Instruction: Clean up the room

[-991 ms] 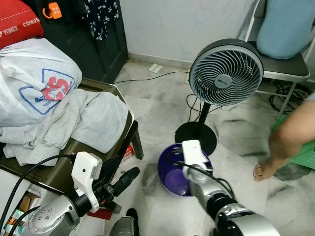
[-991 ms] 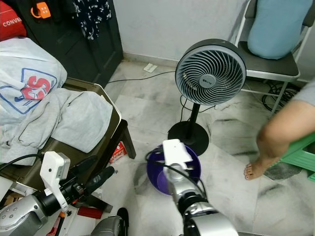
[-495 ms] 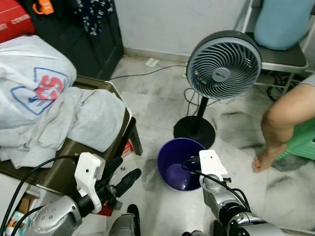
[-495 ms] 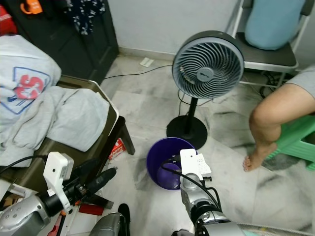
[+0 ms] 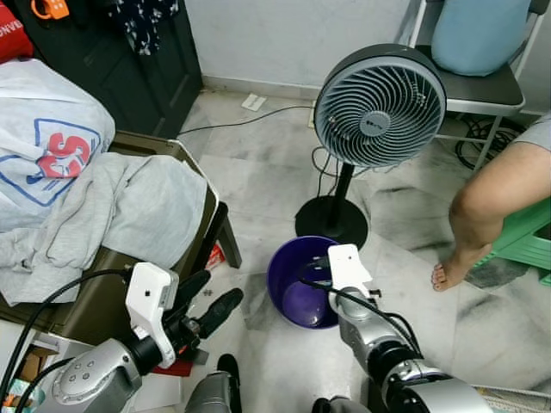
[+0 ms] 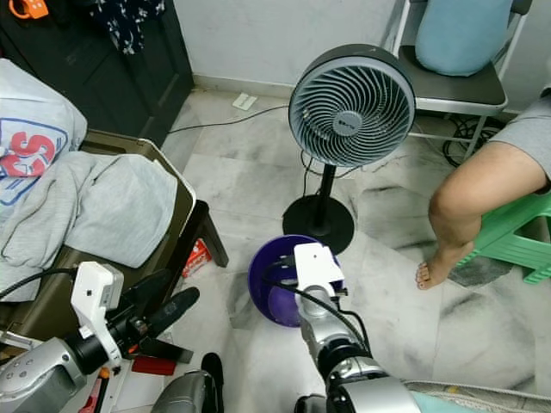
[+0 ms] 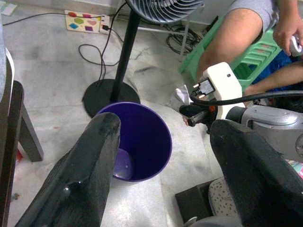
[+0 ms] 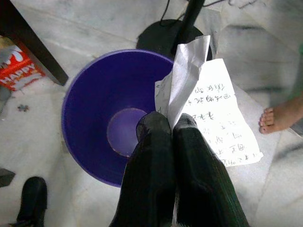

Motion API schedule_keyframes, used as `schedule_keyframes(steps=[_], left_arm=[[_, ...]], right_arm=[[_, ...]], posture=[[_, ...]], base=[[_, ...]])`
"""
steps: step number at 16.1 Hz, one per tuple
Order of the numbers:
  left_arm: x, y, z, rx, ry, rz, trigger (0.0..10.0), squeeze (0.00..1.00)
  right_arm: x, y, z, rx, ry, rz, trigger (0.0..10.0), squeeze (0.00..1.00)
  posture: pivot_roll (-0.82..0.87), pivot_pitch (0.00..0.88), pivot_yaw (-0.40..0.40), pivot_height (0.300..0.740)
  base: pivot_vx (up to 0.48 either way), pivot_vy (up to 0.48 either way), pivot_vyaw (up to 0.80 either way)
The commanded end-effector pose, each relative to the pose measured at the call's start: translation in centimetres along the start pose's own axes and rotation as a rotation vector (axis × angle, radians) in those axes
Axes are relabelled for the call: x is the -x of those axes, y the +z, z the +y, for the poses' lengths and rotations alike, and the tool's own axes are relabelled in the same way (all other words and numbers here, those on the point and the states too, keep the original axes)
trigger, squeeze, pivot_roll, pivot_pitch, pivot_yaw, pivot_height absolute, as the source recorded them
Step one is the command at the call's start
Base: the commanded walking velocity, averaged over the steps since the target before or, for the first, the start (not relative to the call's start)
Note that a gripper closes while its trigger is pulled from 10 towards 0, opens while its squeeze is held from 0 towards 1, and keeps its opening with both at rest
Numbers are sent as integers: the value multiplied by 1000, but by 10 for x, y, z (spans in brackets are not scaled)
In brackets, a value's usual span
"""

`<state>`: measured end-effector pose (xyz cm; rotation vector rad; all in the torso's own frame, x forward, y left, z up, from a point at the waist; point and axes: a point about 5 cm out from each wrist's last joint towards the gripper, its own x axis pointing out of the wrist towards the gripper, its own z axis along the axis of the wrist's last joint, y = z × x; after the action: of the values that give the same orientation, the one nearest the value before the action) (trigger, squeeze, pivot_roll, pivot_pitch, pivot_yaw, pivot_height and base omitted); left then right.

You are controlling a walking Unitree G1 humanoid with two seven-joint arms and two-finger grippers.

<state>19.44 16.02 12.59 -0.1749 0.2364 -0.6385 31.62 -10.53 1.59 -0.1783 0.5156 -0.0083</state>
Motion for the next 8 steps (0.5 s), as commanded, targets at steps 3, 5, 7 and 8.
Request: schedule_keyframes(steps=[3,5,7,8], left_arm=[[0,-2,1,13,14,-1,10000,0],[-3,-1,1,14,12,-7,10000,0],[-4,-3,1,15,11,-7,10000,0],[-4,-3,0,17,10,-7,10000,0]], right_arm=[[0,3,4,7,23,-19,10000,0],[0,1,3,10,25,-17,10000,0],[0,0,3,10,28,-14,10000,0],[1,2,4,7,31,-19,10000,0]], posture=[[146,249,14,740],[145,248,14,740],[141,236,12,740],[140,232,12,740]], base=[[0,0,0],[0,0,0],[0,0,0],[0,0,0]])
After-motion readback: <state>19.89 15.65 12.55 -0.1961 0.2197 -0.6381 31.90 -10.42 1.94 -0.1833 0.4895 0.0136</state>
